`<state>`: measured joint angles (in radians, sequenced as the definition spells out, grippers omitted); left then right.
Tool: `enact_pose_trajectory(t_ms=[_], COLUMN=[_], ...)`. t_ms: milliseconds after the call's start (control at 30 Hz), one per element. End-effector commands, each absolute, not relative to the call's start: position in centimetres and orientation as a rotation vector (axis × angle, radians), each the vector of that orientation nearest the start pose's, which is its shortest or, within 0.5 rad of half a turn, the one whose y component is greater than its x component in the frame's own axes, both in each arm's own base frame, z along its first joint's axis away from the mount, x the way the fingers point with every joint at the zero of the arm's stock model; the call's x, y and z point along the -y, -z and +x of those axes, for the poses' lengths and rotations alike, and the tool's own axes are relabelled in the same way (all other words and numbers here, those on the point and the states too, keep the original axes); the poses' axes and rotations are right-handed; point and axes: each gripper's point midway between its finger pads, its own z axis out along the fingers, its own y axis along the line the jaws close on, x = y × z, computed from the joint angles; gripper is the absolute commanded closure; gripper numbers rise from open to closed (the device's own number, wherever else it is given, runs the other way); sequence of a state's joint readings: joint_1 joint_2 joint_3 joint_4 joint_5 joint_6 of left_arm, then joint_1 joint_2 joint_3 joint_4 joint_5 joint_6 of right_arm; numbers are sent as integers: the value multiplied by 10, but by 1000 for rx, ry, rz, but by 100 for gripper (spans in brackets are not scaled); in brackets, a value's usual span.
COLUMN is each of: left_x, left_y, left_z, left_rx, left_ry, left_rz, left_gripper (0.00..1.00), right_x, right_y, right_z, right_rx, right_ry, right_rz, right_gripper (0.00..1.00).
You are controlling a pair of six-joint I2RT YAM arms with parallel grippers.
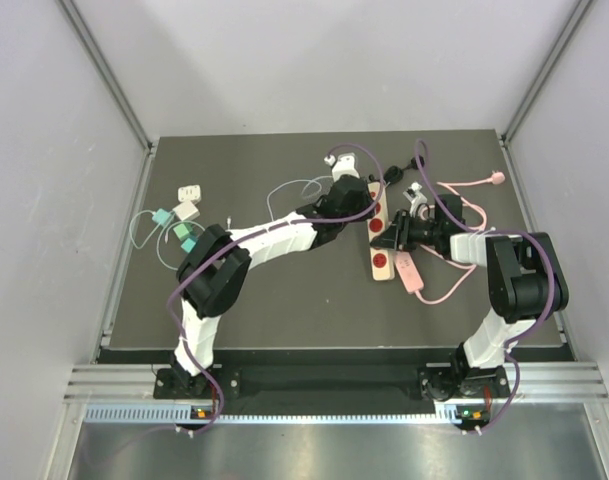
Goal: Pull the plug off the socket
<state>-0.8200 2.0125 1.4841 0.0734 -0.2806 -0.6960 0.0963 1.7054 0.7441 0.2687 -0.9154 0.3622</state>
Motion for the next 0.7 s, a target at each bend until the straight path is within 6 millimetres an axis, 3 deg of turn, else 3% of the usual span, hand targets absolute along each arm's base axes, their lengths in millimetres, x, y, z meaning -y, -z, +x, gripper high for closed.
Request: enact_pose_trajectory(t_ms=[0, 33, 100, 367, 467, 567, 667], left_x=[417, 417, 419, 435, 435, 433, 424], left_y=[-157, -157, -159, -181, -193, -204, -209], left_z=[426, 427, 426, 402, 395, 386, 383], left_rx=[-2033, -2032, -2032, -2065, -2065, -2063, -2052], left_ry=[662, 659, 675, 889, 993, 1063, 1018], left_rz=[-35, -33, -29, -24, -32, 41, 169], left_gripper=[68, 88, 100, 100, 100, 100, 100], right_x=[-186, -186, -185, -174, -177, -173, -168], right_y=[-98, -97, -95, -88, -91, -90, -87], right_z=[352, 352, 354, 364, 361, 361, 363], right_rx=[-2079, -2082, -2095, -2149, -2135, -2129, -2137], right_ry=[-1239, -1232, -1209, -1069, -1114, -1144, -1142], right_rz=[-350, -351, -346, -280, -300, -283, -247], right_gripper=[100, 100, 100, 100, 100, 100, 100])
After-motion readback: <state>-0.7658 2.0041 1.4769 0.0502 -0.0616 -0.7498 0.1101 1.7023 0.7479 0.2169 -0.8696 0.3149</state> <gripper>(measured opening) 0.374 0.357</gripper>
